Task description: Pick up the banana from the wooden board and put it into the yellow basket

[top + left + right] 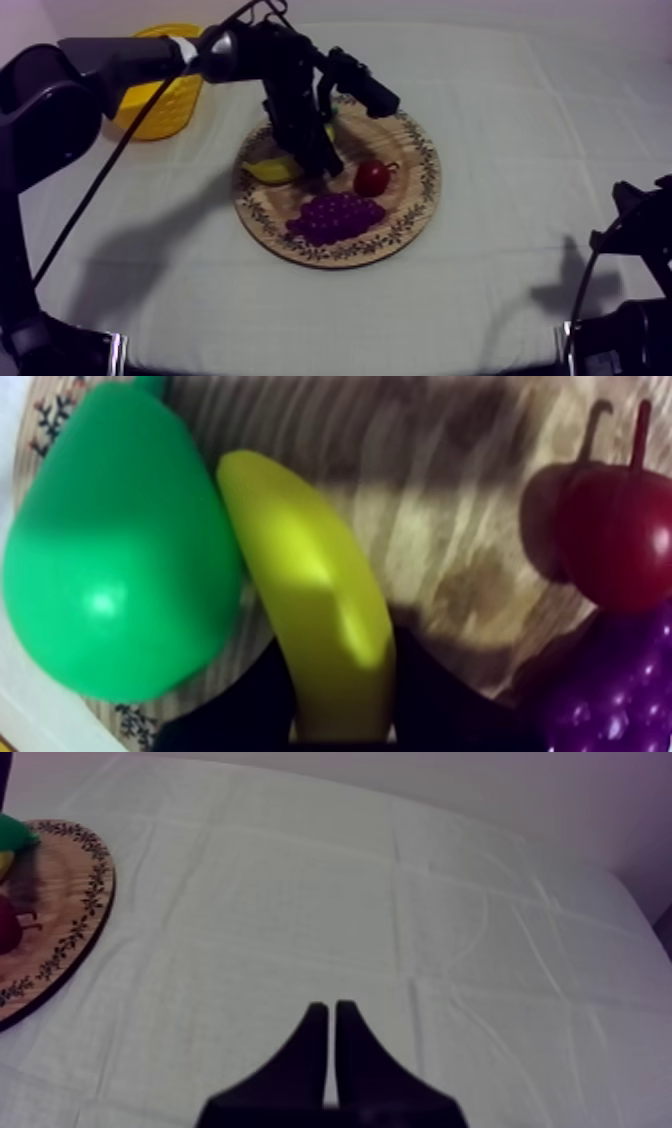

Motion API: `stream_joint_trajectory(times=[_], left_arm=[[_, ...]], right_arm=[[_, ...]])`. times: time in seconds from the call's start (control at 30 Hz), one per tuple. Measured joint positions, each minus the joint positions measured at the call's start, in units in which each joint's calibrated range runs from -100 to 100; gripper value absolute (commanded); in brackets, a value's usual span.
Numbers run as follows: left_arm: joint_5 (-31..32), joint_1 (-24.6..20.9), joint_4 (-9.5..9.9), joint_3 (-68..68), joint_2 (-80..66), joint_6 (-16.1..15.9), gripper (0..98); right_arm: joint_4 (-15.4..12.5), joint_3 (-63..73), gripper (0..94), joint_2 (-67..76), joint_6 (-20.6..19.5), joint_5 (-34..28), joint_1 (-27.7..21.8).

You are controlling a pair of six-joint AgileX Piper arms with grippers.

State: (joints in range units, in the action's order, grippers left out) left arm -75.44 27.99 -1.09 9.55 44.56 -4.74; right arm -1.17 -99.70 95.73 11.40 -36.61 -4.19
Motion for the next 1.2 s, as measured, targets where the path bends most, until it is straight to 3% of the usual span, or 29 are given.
stream_joint_trajectory(times=[1.2], left_arm=[[13.8,-0.4,-0.51,-17.0,-13.7,-0.4,34.4]], right_arm=[[0.0,0.0,0.2,0.0,0.0,0.0,0.0]])
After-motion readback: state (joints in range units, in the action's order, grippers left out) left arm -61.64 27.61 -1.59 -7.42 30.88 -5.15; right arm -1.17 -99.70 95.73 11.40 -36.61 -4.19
